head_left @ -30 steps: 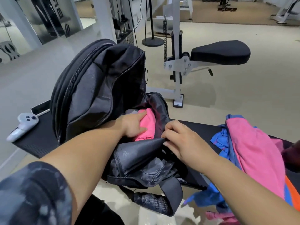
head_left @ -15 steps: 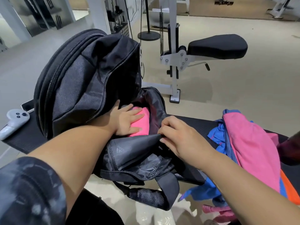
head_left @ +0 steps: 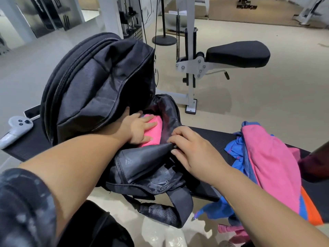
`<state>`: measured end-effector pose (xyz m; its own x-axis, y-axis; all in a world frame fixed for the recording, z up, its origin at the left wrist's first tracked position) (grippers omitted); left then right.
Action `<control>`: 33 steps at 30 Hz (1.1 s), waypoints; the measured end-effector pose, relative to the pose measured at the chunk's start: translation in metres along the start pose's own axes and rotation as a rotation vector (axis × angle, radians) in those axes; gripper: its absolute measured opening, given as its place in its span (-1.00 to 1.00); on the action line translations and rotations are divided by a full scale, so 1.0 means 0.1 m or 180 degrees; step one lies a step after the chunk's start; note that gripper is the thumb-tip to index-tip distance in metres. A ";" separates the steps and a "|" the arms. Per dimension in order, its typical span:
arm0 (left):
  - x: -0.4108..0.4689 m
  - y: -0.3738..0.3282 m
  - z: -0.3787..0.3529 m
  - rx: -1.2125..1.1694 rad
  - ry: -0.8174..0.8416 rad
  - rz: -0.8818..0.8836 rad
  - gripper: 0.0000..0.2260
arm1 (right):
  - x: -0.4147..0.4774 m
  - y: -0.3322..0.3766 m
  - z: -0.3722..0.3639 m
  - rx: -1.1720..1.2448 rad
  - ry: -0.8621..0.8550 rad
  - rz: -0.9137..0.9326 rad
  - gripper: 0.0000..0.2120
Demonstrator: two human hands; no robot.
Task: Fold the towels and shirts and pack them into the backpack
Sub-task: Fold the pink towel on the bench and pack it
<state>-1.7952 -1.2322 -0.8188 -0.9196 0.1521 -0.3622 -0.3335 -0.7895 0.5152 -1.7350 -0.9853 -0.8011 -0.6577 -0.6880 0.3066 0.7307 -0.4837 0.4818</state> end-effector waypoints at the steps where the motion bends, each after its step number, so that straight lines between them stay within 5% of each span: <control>1: -0.06 0.02 0.11 -0.0162 -0.0095 0.0051 -0.39 | 0.00 0.01 0.00 0.0087 0.0006 -0.0081 -0.62; 6: -0.58 0.05 0.64 -0.2430 -0.1201 0.0136 -0.44 | 0.01 0.04 -0.12 0.0823 0.0012 -0.0710 -0.04; 8: -0.88 -0.10 0.80 -0.2541 -0.1384 -0.0231 -0.43 | 0.05 -0.04 -0.21 0.1083 -0.0099 -0.1099 0.14; 11: -1.12 -0.36 0.84 -0.1679 -0.1387 -0.0387 -0.34 | 0.13 -0.15 -0.32 0.1159 -0.0023 -0.1531 0.35; 19: -1.09 -0.25 0.57 0.0124 -0.1144 0.0344 -0.26 | 0.58 -0.09 -0.60 0.1638 0.0254 -0.1792 0.50; 27: -1.05 0.41 0.32 0.0474 -0.0745 0.0621 -0.27 | 1.24 0.11 -0.98 0.1589 0.0199 -0.1712 0.46; 33: -1.09 0.95 -0.01 0.0548 -0.0420 0.0869 -0.28 | 1.80 0.30 -1.30 0.1306 0.0615 -0.1540 0.24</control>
<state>-1.7263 -1.3243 -0.7309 -0.9949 0.0336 -0.0953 -0.0913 -0.7015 0.7068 -1.8079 -1.1939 -0.8377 -0.8216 -0.5480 -0.1571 0.2070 -0.5436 0.8134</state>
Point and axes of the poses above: each hand's wrist, its own x-axis towards the middle knuckle, its own z-axis out of the back of the hand, y = z × x, the point moved 1 cm from there along x, towards the middle knuckle, and after that the axes turned 11 degrees about x, right-handed, at the moved point
